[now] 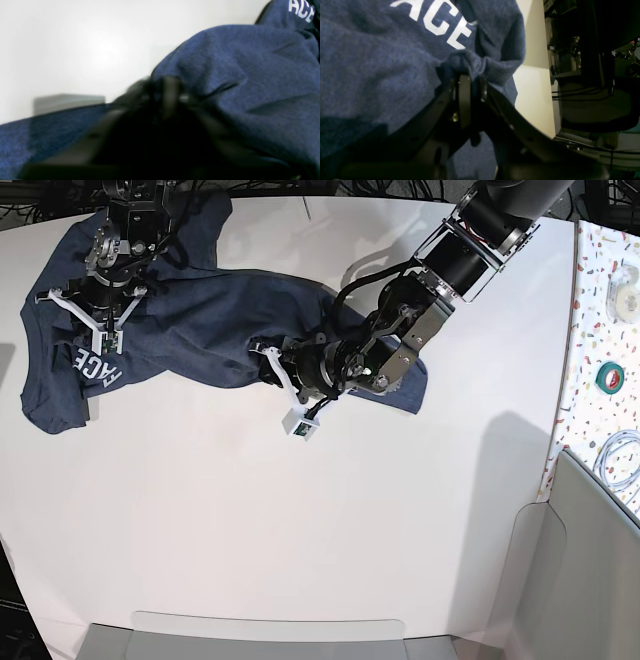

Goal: Layout the t-shirt on the table in an organized manner, then fold the t-shirt properly

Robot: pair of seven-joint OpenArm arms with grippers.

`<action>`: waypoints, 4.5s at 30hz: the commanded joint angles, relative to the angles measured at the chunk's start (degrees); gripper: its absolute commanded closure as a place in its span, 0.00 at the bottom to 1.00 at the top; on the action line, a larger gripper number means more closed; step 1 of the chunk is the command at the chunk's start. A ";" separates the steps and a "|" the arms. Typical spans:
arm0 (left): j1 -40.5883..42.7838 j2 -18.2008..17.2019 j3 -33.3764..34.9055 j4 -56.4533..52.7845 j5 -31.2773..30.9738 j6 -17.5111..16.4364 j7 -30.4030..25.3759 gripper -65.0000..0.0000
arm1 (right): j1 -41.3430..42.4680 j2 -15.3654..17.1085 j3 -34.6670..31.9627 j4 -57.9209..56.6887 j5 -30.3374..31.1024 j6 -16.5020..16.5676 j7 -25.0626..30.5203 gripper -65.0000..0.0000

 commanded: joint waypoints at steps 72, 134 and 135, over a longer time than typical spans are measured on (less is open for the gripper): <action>1.81 0.71 -22.51 4.68 -7.04 1.36 17.90 0.47 | 0.60 0.25 0.18 -1.53 -1.06 -0.53 1.00 1.00; -2.23 -5.80 -24.01 11.54 -7.04 4.78 13.15 1.00 | 0.60 0.43 0.09 -1.53 -1.06 -0.53 1.09 1.00; -2.23 -5.71 -24.45 12.24 -7.04 4.78 13.15 1.00 | 0.60 0.43 0.09 -1.53 -1.06 -0.53 1.09 1.00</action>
